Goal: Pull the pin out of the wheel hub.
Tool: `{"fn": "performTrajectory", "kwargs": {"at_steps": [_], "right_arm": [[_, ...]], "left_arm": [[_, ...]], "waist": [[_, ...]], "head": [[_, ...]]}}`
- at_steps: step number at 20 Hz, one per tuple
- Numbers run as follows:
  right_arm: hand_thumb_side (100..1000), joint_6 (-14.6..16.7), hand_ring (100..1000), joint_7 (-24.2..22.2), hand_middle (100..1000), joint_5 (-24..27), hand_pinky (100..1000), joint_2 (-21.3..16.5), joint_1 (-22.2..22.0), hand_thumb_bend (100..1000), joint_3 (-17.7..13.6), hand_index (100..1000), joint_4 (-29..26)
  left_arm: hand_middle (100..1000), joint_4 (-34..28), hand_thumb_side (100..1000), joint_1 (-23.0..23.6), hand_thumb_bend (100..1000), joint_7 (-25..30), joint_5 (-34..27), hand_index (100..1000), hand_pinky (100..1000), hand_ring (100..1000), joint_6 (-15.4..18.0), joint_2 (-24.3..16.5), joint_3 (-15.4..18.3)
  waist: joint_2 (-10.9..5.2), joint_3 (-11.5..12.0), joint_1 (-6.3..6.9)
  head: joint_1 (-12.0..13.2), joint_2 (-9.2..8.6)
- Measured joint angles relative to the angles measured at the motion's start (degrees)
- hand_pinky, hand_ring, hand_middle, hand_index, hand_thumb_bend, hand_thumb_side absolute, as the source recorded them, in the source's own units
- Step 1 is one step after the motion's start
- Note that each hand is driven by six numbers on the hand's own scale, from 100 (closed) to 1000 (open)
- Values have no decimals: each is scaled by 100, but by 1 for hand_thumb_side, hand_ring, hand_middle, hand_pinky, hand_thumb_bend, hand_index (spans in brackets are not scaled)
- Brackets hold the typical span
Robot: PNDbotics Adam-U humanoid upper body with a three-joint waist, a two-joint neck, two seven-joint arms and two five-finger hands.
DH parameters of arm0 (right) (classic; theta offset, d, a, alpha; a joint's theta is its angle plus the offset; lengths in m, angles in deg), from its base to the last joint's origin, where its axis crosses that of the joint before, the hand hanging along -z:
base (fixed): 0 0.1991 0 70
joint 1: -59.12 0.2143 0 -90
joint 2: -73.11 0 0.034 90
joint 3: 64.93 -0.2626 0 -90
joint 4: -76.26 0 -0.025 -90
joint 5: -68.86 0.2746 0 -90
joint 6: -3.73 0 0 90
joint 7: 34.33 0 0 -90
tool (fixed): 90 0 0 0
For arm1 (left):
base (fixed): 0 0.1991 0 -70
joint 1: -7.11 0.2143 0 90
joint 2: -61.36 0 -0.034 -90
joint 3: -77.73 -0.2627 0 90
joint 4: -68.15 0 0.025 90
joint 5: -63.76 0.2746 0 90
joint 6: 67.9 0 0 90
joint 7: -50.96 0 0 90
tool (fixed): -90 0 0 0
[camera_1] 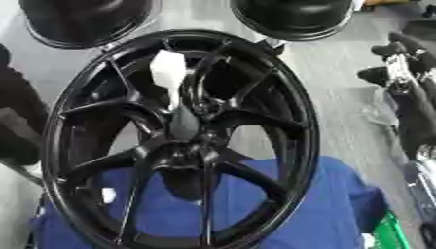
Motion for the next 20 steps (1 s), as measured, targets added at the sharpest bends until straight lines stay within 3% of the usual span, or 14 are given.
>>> {"fn": "performTrajectory", "kwargs": {"at_steps": [6, 8, 12, 17, 20], "right_arm": [[613, 2, 623, 3, 745, 0, 768, 5, -2, 100, -2, 884, 1], [613, 3, 623, 5, 746, -5, 768, 12, -9, 100, -3, 884, 1], [612, 11, 623, 16, 746, -36, 768, 12, -54, 100, -5, 884, 1], [612, 7, 623, 26, 746, -50, 767, -5, -110, 100, -9, 884, 3], [612, 7, 623, 27, 746, -69, 767, -24, -154, 100, -12, 884, 4]], "left_arm": [[803, -4, 705, -117, 140, 2, -2, 823, 800, 795, 6, -49, 0], [848, -6, 672, -276, 133, 52, -2, 843, 808, 816, 0, -241, -13], [868, 12, 617, -669, 123, 442, 29, 866, 814, 828, -104, -934, -169], [852, 642, 644, -1986, 129, 1329, -59, 866, 814, 824, -418, -2368, -656], [837, 1326, 641, -2760, 173, 1913, -94, 868, 810, 819, -516, -2858, -945]], "waist": [[0, -38, -5], [0, -57, -7], [0, -57, 12], [-35, -85, 97], [-107, -91, 145]], "head": [[-117, 0], [-155, 1], [-201, 5], [-237, 18], [-235, 56]]}}
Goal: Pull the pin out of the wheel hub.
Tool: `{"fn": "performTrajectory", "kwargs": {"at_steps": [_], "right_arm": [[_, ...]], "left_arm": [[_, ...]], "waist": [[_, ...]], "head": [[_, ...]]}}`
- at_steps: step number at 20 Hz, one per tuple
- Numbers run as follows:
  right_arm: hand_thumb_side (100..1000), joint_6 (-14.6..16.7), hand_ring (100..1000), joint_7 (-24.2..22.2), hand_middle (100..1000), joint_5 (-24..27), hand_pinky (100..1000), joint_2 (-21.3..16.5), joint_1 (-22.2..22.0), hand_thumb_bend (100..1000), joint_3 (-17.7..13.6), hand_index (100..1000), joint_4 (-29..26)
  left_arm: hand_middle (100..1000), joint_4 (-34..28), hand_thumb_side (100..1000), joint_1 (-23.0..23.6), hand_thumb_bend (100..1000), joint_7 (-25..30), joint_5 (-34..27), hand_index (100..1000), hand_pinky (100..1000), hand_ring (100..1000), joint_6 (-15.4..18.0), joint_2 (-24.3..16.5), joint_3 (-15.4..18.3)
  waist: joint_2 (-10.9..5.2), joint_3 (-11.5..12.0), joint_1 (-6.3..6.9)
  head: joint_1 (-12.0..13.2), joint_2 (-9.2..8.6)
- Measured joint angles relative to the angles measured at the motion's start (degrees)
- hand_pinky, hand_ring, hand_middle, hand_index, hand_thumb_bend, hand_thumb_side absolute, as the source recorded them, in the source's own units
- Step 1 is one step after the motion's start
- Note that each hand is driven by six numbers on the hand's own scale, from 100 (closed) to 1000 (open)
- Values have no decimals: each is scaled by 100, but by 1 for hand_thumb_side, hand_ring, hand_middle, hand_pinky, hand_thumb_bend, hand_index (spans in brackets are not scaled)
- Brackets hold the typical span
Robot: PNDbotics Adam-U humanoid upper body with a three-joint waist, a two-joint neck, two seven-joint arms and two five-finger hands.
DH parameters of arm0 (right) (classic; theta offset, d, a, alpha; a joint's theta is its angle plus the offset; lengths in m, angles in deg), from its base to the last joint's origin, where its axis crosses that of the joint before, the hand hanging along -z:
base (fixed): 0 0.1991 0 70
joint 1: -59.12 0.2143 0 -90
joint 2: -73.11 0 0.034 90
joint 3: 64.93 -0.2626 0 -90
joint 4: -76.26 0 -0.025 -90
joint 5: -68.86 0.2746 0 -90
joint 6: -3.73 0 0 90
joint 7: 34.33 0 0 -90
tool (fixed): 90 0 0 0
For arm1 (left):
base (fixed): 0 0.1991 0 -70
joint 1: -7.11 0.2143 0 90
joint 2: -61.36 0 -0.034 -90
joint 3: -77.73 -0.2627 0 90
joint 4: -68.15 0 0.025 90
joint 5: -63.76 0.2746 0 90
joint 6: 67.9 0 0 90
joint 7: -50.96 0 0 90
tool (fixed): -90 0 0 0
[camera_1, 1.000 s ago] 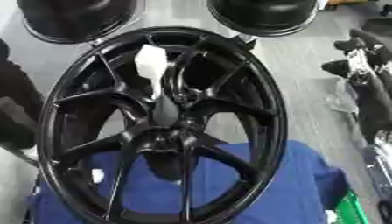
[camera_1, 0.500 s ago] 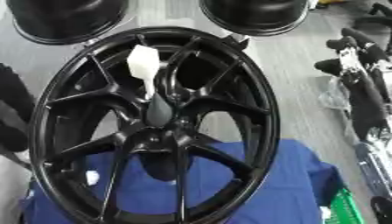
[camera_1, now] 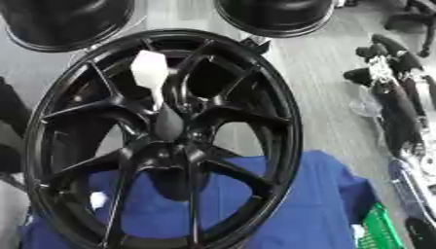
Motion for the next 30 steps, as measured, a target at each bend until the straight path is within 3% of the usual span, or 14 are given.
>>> {"fn": "performTrajectory", "kwargs": {"at_steps": [3, 5, 11, 13, 14, 15, 17, 23, 26, 30], "right_arm": [[613, -1, 623, -1, 746, -20, 767, -36, -3, 100, -2, 884, 2], [606, -3, 623, -3, 746, -23, 768, -43, -23, 100, -2, 884, 3], [616, -9, 623, -9, 746, -48, 767, -82, -53, 100, 0, 884, 17], [615, -12, 623, -12, 746, -67, 767, -84, -63, 100, 2, 884, 17], [615, -14, 623, -14, 746, -71, 767, -86, -72, 100, 4, 884, 17], [615, -15, 623, -15, 746, -72, 767, -90, -78, 100, 4, 884, 17], [616, -16, 623, -16, 747, -73, 767, -108, -94, 100, 6, 884, 17], [615, -17, 623, -17, 747, -73, 767, -132, -96, 100, 8, 885, 17], [615, -17, 624, -17, 748, -73, 767, -132, -95, 100, 9, 885, 18], [616, -18, 624, -18, 748, -73, 767, -132, -96, 100, 9, 885, 18]], "left_arm": [[844, 512, 665, -563, 215, 710, 156, 878, 815, 825, 160, -233, -343], [856, 634, 700, -797, 289, 1324, 361, 894, 826, 838, 350, -318, -576], [862, 336, 748, -1251, 410, 3287, 1010, 906, 841, 855, 828, -369, -1185], [870, 203, 774, -1413, 462, 3914, 1213, 915, 847, 862, 867, -362, -1385], [875, 152, 759, -1480, 529, 4204, 1303, 917, 851, 866, 868, -358, -1470], [876, 112, 765, -1536, 497, 4474, 1387, 918, 853, 868, 865, -352, -1549], [877, 60, 741, -1644, 537, 4940, 1538, 914, 859, 875, 852, -299, -1675], [857, 52, 671, -1900, 615, 5822, 1714, 885, 865, 878, 890, -109, -1855], [851, 89, 651, -1910, 630, 5997, 1766, 876, 866, 876, 933, -64, -1933], [842, 192, 688, -1915, 620, 6065, 1859, 874, 865, 870, 989, -27, -2105]], "waist": [[-2, -11, 42], [-3, -11, 49], [-8, -3, 81], [-27, 1, 91], [-37, 5, 100], [-44, 10, 109], [-50, 25, 118], [-68, 27, 118], [-69, 25, 118], [-70, 23, 114]], "head": [[-4, 0], [-21, 0], [-46, 0], [-48, 0], [-55, -1], [-70, -2], [-96, -5], [-210, -51], [-199, -44], [-98, 7]]}}
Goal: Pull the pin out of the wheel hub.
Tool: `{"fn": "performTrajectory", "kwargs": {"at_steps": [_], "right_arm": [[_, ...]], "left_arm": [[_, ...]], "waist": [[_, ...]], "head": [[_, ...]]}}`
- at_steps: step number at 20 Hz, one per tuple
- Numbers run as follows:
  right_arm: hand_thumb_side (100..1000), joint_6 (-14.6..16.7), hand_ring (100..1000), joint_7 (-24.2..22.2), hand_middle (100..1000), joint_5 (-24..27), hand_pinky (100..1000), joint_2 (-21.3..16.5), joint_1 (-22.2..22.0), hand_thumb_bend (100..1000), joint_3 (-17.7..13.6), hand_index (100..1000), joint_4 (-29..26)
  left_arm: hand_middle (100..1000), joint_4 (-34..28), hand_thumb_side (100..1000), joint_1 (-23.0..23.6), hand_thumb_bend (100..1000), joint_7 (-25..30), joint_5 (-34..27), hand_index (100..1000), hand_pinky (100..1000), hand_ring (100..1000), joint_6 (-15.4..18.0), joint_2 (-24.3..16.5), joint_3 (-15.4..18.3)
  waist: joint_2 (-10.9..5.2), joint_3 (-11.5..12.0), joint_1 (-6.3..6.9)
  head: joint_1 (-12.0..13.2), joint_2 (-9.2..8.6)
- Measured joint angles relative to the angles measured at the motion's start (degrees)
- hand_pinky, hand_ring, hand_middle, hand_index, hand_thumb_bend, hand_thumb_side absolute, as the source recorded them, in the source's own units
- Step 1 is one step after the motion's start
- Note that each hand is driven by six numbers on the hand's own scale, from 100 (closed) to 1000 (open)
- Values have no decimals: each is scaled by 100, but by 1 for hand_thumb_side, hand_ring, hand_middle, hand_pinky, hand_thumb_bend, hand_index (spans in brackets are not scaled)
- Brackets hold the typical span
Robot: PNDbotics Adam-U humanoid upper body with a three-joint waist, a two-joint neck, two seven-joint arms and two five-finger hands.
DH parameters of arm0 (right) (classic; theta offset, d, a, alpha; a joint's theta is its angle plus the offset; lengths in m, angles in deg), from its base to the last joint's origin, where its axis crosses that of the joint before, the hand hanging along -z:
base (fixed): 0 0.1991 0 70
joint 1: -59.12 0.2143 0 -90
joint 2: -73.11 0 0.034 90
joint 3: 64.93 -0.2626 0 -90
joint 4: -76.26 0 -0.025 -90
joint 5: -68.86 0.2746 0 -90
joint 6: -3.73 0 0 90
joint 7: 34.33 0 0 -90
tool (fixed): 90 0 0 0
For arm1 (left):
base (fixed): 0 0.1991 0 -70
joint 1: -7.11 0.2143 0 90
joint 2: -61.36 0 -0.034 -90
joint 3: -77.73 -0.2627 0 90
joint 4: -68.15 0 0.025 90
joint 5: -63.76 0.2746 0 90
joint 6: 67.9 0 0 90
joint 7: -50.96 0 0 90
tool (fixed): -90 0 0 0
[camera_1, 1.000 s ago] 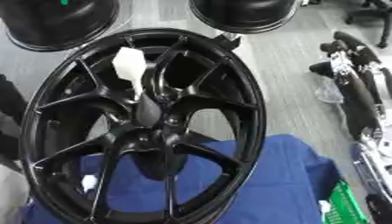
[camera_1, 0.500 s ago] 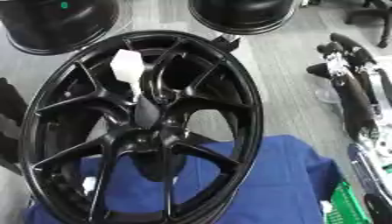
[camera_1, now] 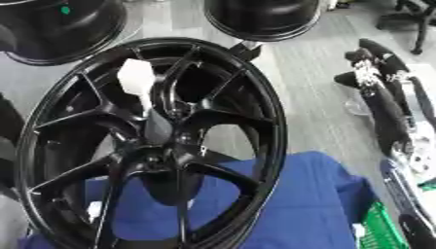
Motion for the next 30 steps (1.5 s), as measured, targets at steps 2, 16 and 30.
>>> {"fn": "performTrajectory", "kwargs": {"at_steps": [2, 16, 30], "right_arm": [[618, -1, 624, -1, 748, 0, 767, 0, -2, 100, 1, 885, 1], [622, -19, 624, -21, 749, 0, 768, 1, -4, 100, 6, 885, 40], [620, -1, 625, -58, 749, 0, 768, 2, 35, 100, 39, 886, 69]], "left_arm": [[834, 83, 687, -32, 632, 10, 54, 868, 866, 870, 14, 65, -79], [833, 831, 663, -374, 637, 20, 449, 860, 871, 875, 222, 670, -497], [858, 1344, 625, -437, 650, 18, 764, 871, 896, 898, 464, 1133, -803]], "waist": [[-1, 2, -8], [-31, -17, -15], [-38, -100, 0]], "head": [[63, 7], [206, 45], [205, 42]]}}
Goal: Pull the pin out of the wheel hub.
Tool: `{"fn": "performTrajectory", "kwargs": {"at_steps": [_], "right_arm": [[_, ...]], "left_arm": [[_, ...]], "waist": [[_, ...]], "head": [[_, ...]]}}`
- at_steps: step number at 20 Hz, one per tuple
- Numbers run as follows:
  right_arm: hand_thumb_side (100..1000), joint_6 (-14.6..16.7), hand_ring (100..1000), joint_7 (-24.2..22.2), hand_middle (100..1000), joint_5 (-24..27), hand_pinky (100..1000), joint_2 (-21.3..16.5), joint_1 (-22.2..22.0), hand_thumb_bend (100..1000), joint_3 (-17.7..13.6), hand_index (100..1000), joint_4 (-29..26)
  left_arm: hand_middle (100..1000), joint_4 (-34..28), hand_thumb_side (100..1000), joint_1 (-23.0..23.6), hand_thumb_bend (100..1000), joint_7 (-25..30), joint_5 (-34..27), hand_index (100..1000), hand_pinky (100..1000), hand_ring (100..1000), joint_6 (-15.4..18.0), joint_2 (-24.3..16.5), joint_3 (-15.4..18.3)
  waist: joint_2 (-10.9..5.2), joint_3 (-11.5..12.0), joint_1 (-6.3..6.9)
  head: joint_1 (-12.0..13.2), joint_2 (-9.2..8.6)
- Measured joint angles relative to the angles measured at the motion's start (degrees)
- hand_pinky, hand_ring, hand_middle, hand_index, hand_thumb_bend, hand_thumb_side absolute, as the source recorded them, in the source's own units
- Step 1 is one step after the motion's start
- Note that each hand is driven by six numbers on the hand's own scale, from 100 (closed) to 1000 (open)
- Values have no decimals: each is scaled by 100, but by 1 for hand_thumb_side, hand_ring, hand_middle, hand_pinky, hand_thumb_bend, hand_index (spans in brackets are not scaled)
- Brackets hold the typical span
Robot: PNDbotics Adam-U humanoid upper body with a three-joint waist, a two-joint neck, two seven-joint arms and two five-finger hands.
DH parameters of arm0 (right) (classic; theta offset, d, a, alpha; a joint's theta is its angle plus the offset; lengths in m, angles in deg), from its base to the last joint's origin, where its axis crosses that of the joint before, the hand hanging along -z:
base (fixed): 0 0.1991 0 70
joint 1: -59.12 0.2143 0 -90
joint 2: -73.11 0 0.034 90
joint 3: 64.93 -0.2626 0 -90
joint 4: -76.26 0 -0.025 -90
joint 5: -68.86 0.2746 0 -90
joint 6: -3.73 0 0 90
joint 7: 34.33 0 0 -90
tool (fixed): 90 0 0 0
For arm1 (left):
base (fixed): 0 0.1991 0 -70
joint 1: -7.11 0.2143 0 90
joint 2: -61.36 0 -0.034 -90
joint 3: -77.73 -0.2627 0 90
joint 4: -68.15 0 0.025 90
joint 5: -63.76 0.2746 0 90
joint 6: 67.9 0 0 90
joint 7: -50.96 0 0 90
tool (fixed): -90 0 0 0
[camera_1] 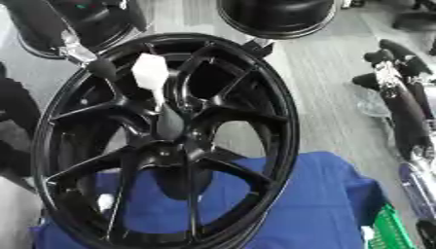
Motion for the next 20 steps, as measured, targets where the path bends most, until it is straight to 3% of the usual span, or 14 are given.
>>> {"fn": "performTrajectory", "kwargs": {"at_steps": [10, 20], "right_arm": [[620, -11, 625, -30, 749, 7, 768, 6, 49, 100, 15, 886, 0], [622, -14, 624, -61, 749, 49, 768, 51, 121, 100, 38, 885, 1]], "left_arm": [[864, 347, 564, 0, 673, 2, 399, 884, 915, 930, 169, 198, 73], [859, 872, 564, 0, 662, -3, 702, 901, 912, 926, 250, 408, 326]], "waist": [[0, -67, 0], [3, -138, -8]], "head": [[8, -4], [32, -7]]}}
